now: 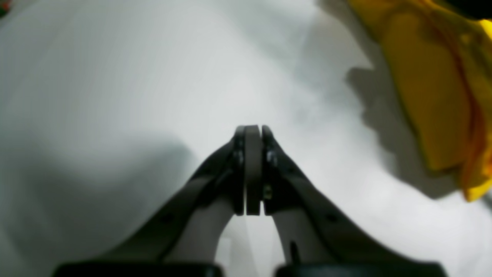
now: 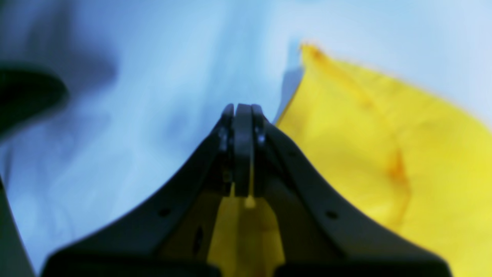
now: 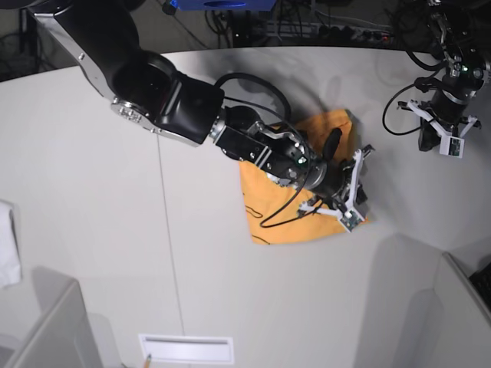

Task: Fold the T-shirt properly
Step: 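Release the shirt and withdraw the right gripper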

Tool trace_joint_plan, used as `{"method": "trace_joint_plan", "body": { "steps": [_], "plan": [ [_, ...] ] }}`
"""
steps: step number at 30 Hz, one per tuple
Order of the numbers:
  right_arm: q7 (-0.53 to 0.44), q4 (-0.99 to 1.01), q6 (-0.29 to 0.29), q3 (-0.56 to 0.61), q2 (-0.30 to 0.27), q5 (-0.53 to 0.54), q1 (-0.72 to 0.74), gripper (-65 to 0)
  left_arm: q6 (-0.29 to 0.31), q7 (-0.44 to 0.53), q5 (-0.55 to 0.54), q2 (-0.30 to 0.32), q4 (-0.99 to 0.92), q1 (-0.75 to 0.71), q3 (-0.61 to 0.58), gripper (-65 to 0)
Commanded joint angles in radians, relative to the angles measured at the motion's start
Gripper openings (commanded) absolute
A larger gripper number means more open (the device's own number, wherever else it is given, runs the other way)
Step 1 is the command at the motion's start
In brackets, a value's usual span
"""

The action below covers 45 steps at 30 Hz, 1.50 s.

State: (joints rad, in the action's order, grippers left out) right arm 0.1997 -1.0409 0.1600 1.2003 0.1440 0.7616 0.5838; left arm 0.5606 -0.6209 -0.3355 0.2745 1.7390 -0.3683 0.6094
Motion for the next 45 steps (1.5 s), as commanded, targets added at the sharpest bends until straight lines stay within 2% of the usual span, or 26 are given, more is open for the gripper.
{"method": "trace_joint_plan", "body": {
  "steps": [1,4,8,11,13,18,21,22,25,27,29,30,36,40,45],
  "plan": [
    [-0.036,-0.04,0.002,-0.017,0.013,0.017,0.04,-65.0,-0.003,0.017,-0.004,0.016,0.019,0.001,-0.006,-65.0],
    [0.017,-0.138,0.005,-0.037,-0.045,0.031,0.043,-65.0,-0.001,0.017,-0.006,-0.001,0.028,0.001,-0.029,-65.0],
    [0.152,-0.296,0.005,-0.184,-0.142,0.026,-0.014,-65.0,0.0,0.017,-0.006,-0.063,0.097,-0.021,-0.007,-65.0],
    [0.2,-0.391,0.005,-0.339,-0.215,0.026,-0.086,-65.0,0.0,0.016,-0.015,-0.103,0.163,-0.041,-0.018,-65.0],
    [0.221,-0.459,0.005,-0.439,-0.266,0.026,-0.14,-65.0,0.0,-0.032,-0.089,-0.143,0.192,-0.047,-0.004,-65.0],
    [0.249,-0.56,0.005,-0.615,-0.36,0.026,-0.262,-65.0,0.0,-0.136,-0.422,-0.146,0.181,-0.045,0.099,-65.0],
    [0.248,-0.559,0.005,-0.67,-0.396,0.026,-0.304,-65.0,-0.001,-0.176,-0.548,-0.145,0.181,-0.027,0.103,-65.0],
    [0.246,-0.559,0.005,-0.687,-0.407,0.026,-0.315,-65.0,-0.004,-0.185,-0.571,-0.145,0.178,-0.011,0.103,-61.7],
    [0.246,-0.569,0.005,-0.718,-0.419,0.026,-0.339,-65.0,-0.004,-0.212,-0.574,-0.149,0.128,0.033,0.105,-33.2],
    [0.246,-0.583,0.005,-0.719,-0.421,0.026,-0.35,-65.0,-0.004,-0.216,-0.58,-0.151,0.068,0.065,0.1,-17.9],
    [0.246,-0.603,0.005,-0.719,-0.436,0.026,-0.368,-65.0,-0.004,-0.216,-0.575,-0.151,0.014,0.093,0.082,-9.2],
    [0.246,-0.611,0.005,-0.719,-0.441,0.026,-0.377,-65.0,-0.004,-0.216,-0.575,-0.149,-0.011,0.105,0.07,-7.6],
    [0.246,-0.629,0.005,-0.719,-0.449,0.026,-0.387,-65.0,-0.009,-0.216,-0.574,-0.145,-0.149,0.203,-0.024,-7.4],
    [0.246,-0.631,0.005,-0.719,-0.456,0.026,-0.393,-65.0,-0.073,-0.216,-0.574,-0.143,-0.251,0.252,-0.058,-7.4],
    [0.246,-0.648,0.005,-0.719,-0.456,0.026,-0.414,-65.0,-0.086,-0.215,-0.574,-0.143,-0.333,0.297,-0.113,-8.2]
  ]
}}
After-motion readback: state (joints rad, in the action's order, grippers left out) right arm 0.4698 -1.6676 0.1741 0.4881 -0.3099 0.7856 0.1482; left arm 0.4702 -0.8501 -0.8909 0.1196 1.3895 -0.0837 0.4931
